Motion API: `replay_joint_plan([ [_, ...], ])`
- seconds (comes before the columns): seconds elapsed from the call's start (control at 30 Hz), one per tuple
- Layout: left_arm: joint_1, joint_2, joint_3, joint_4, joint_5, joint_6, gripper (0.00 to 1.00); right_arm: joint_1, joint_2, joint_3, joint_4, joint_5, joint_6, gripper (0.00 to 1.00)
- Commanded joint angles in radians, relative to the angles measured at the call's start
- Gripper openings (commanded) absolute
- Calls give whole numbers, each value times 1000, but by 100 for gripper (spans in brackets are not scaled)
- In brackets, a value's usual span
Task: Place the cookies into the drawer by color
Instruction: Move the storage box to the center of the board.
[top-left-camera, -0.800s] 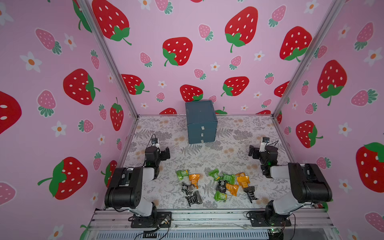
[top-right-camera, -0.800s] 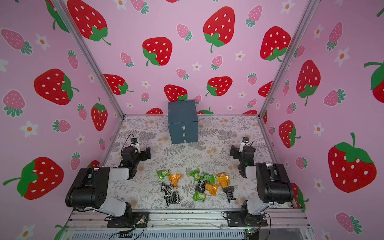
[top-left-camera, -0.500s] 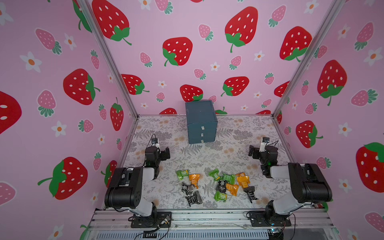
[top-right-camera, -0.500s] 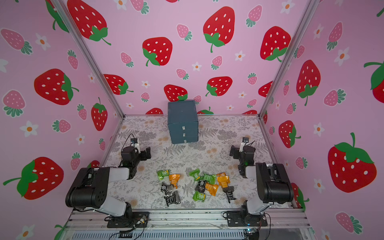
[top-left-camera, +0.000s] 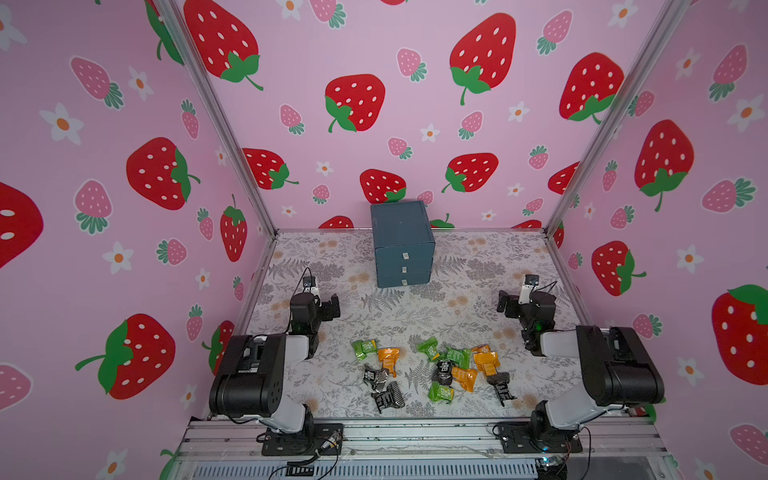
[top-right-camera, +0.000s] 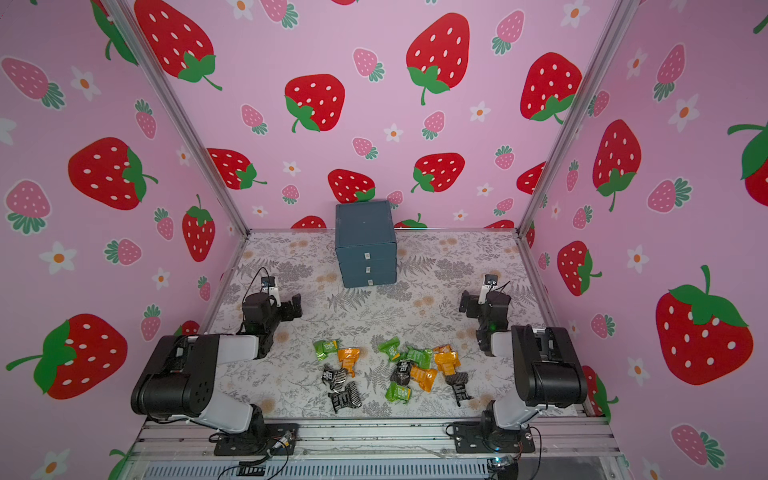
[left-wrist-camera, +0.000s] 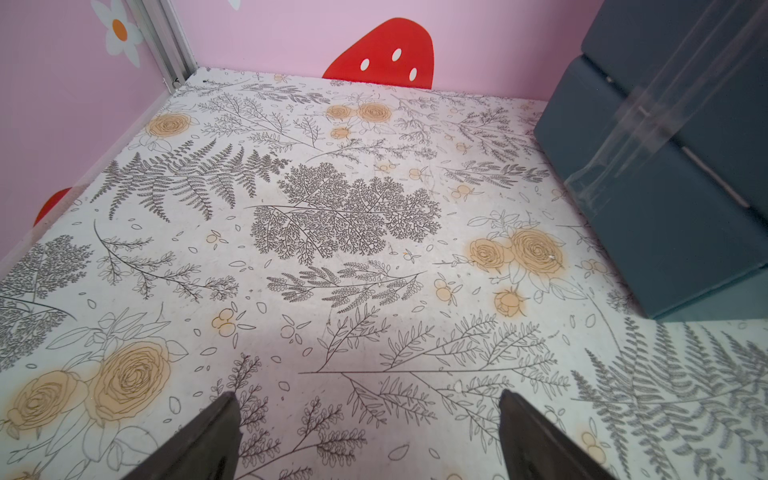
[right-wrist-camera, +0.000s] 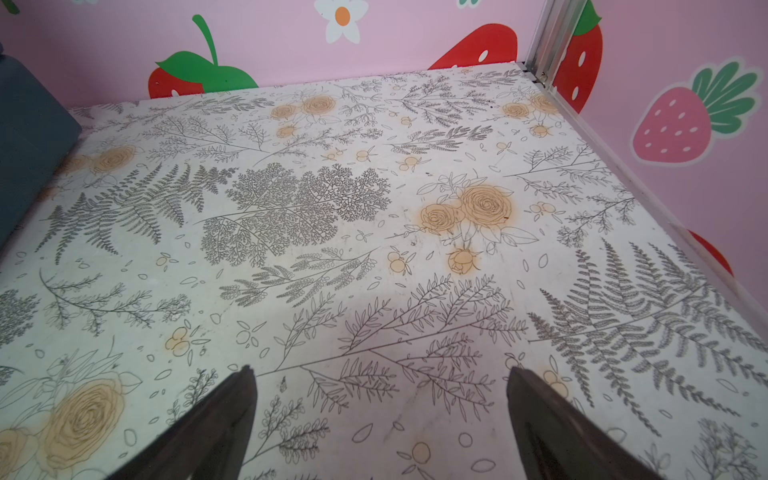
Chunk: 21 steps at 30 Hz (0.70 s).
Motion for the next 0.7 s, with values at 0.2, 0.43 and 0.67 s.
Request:
replay_joint_plan([
  [0.2, -3, -165, 82, -192, -69, -8, 100, -6, -126, 28, -90, 18, -2, 99],
  [0.43, -13, -344, 258, -482, -31, -268, 100, -7, -372, 178, -439, -78, 132, 99],
  [0.67, -103, -314, 458, -608, 109, -428, 100, -5, -356, 372, -547, -421, 425, 99],
])
